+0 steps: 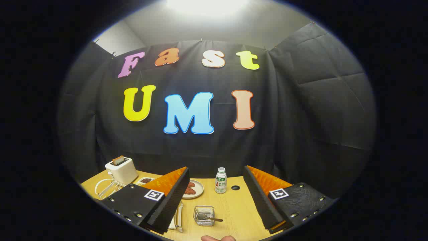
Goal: Take the plate from the dish rack, then take the spoon from the basket and place it into the plate.
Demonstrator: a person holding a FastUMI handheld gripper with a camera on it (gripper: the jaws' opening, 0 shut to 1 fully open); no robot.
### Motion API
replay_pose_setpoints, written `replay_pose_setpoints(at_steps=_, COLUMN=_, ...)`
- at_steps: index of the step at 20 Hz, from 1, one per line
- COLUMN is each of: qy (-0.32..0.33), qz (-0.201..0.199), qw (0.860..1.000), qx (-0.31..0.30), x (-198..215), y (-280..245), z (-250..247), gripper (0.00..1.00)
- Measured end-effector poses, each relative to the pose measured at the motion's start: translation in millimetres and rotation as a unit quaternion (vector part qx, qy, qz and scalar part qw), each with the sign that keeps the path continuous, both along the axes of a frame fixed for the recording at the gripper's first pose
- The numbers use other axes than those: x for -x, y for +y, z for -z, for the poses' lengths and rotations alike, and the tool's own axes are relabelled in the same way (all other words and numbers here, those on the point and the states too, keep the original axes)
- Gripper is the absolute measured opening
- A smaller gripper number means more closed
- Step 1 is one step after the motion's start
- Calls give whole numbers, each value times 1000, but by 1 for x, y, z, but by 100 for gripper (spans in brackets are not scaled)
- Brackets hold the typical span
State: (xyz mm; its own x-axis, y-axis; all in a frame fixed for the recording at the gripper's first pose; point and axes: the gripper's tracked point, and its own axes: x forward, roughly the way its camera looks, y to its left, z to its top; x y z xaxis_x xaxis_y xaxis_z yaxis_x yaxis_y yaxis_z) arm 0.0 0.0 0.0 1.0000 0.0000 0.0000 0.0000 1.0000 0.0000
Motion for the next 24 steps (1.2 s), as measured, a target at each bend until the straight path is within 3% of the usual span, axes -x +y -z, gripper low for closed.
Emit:
replay_pose_setpoints(at_steps=15, qy=55, qz=-25, qw=998, qx=-3, x=-27, y=69, z=6, gripper=99)
replay_pose_setpoints(at_steps=20, qy=136, qz=-52, qw=989, qx=-12, x=-29, y=105, z=20, gripper=99)
replay_pose_setpoints(at_steps=24, qy=246, qz=-74, qw=966, qx=-13, x=-34, y=132, z=55, gripper=99)
